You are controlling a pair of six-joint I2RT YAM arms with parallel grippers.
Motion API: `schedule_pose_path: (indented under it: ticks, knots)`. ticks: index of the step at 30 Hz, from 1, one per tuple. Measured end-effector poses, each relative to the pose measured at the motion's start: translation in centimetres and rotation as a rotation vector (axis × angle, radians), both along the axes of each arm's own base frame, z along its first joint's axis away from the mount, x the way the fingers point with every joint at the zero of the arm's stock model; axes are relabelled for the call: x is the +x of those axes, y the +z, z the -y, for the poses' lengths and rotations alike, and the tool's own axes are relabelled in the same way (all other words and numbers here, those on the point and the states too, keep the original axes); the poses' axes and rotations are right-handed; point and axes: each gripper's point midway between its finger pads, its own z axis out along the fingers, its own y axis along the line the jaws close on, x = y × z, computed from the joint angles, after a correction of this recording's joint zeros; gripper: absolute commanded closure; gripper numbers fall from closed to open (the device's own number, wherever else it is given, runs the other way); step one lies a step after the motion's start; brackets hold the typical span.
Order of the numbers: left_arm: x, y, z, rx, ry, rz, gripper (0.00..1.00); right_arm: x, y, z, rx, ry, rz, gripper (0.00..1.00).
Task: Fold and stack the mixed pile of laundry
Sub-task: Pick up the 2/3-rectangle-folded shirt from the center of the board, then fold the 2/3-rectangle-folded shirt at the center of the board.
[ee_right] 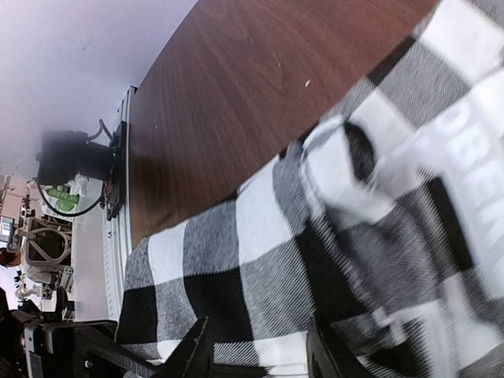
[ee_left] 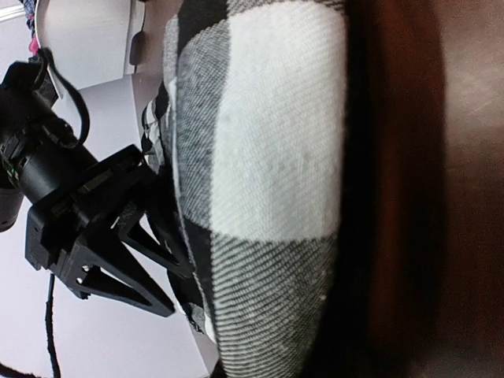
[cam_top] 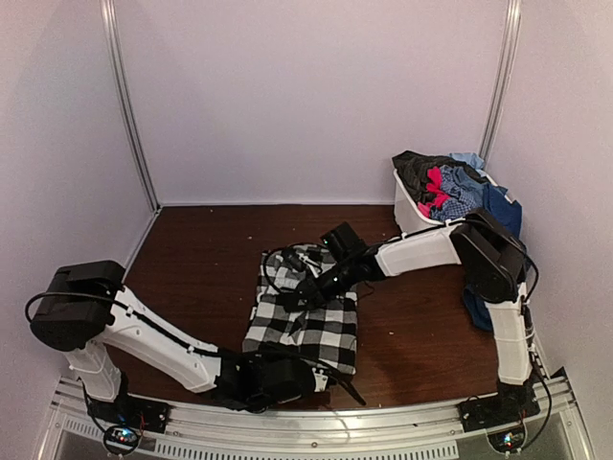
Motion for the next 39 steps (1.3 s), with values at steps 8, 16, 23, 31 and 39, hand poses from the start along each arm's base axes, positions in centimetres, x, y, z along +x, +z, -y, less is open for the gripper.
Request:
schedule_pose_path:
  ticks: [8,16,23,31,39]
  knots:
    - [-3.9,0.6,-1.0,0.012,-0.029,-0.132,1.00,3.7,5.3,1.4,0.007,0.002,0.085,0.65]
    - [-5.6,2.0,-2.9,0.014,-0.019,-0.204,1.00,-0.8,3.0,2.5,-0.077,0.111,0.012,0.69]
    - [-6.8,4.8,-3.5,-0.019,-0.034,-0.286,1.00,-2.9,-0.8,1.1,-0.131,0.203,-0.020,0.72]
    - [-7.7,9.6,-3.2,-0.082,-0.080,-0.338,1.00,-7.5,-2.9,0.2,-0.145,0.307,-0.062,0.74]
    - [-6.5,12.9,-3.3,-0.099,-0.099,-0.347,1.00,-14.7,-2.9,-0.2,-0.135,0.428,-0.105,0.74]
